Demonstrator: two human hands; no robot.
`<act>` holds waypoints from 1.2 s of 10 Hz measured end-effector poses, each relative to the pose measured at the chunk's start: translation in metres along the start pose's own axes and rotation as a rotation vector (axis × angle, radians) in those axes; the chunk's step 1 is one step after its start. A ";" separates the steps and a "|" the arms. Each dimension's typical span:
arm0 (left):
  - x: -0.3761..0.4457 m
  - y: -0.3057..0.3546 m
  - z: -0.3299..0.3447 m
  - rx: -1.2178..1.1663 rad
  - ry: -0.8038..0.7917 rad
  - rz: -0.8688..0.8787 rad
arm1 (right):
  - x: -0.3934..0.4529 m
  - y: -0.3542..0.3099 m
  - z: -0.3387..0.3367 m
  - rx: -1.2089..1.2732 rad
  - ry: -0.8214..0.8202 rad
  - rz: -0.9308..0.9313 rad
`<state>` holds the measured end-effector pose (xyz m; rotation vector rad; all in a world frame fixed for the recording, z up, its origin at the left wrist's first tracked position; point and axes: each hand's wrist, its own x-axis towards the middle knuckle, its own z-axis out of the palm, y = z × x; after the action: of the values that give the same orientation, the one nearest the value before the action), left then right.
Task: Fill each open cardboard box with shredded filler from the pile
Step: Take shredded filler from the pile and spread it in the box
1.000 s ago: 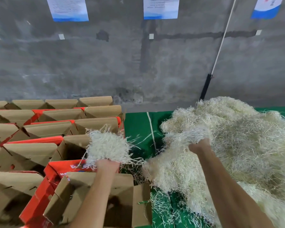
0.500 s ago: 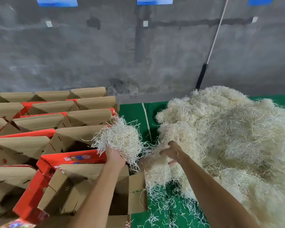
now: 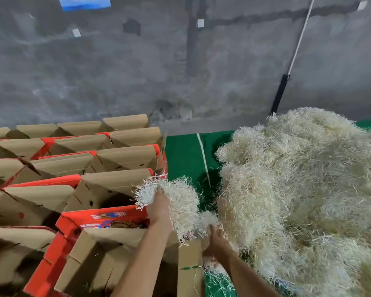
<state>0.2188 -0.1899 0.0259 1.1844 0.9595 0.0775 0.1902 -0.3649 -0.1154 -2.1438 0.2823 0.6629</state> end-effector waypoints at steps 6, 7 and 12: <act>-0.057 0.035 0.083 0.081 -0.138 0.200 | -0.047 -0.105 -0.222 -0.012 0.907 -0.279; -0.083 0.042 0.101 0.060 -0.211 0.215 | -0.077 -0.093 -0.258 -0.067 0.955 -0.286; -0.101 0.014 0.021 0.490 -0.298 0.238 | -0.138 -0.119 -0.086 0.383 0.259 -0.551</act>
<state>0.1758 -0.2515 0.0973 1.7054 0.5826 -0.1507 0.1559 -0.3648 0.0837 -1.8123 -0.0503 0.0088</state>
